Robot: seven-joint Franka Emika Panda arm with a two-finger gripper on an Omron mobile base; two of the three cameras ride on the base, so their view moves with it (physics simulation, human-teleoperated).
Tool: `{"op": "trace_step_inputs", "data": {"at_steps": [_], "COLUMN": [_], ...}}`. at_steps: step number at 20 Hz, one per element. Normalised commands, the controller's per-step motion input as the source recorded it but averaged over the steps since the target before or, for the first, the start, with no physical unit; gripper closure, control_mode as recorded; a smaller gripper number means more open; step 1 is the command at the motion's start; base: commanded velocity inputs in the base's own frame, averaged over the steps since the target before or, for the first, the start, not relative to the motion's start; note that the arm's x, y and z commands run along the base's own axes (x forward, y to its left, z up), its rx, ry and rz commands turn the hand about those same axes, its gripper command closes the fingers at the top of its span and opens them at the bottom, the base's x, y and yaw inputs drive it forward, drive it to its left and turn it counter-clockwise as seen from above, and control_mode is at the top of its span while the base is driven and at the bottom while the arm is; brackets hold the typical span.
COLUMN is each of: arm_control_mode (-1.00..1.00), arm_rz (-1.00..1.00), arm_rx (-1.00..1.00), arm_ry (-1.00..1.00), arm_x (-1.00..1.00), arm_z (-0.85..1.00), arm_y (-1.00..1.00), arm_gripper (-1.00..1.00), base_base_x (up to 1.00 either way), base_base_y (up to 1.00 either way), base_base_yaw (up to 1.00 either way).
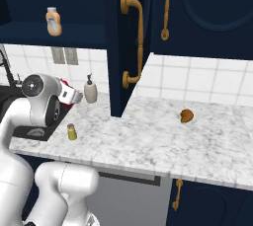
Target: Put the shaker and condiment bottle from the counter next to their counterparts in the cabinet.
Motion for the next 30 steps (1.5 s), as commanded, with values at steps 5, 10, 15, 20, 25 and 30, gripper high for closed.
{"op": "trace_step_inputs", "data": {"at_steps": [5, 10, 15, 20, 25, 30], "arm_control_mode": [-1.0, -1.0, -1.0, -1.0, -1.0, -1.0], "arm_rz": [0.0, 0.0, 0.04, 0.15, 0.14, 0.07], "arm_rx": [-0.03, -0.02, -0.01, 0.0, -0.02, -0.09], "arm_ry": [-0.02, -0.08, -0.13, -0.16, -0.14, -0.13], "arm_x": [0.0, 0.0, -0.07, -0.16, -0.01, 0.0], "arm_z": [0.51, 0.37, 0.38, 0.16, 0.15, 0.25], "arm_y": [0.08, 0.0, 0.02, 0.0, 0.0, 0.04], "arm_gripper": [1.0, 1.0, 1.0, 1.0, 1.0, 1.0], "base_base_x": [0.0, 0.0, 0.0, 0.0, 0.0, 0.0], "base_base_y": [0.0, 0.0, 0.0, 0.0, 0.0, 0.0], "base_base_yaw": [0.0, 0.0, 0.0, 0.0, 0.0, 0.0]}}
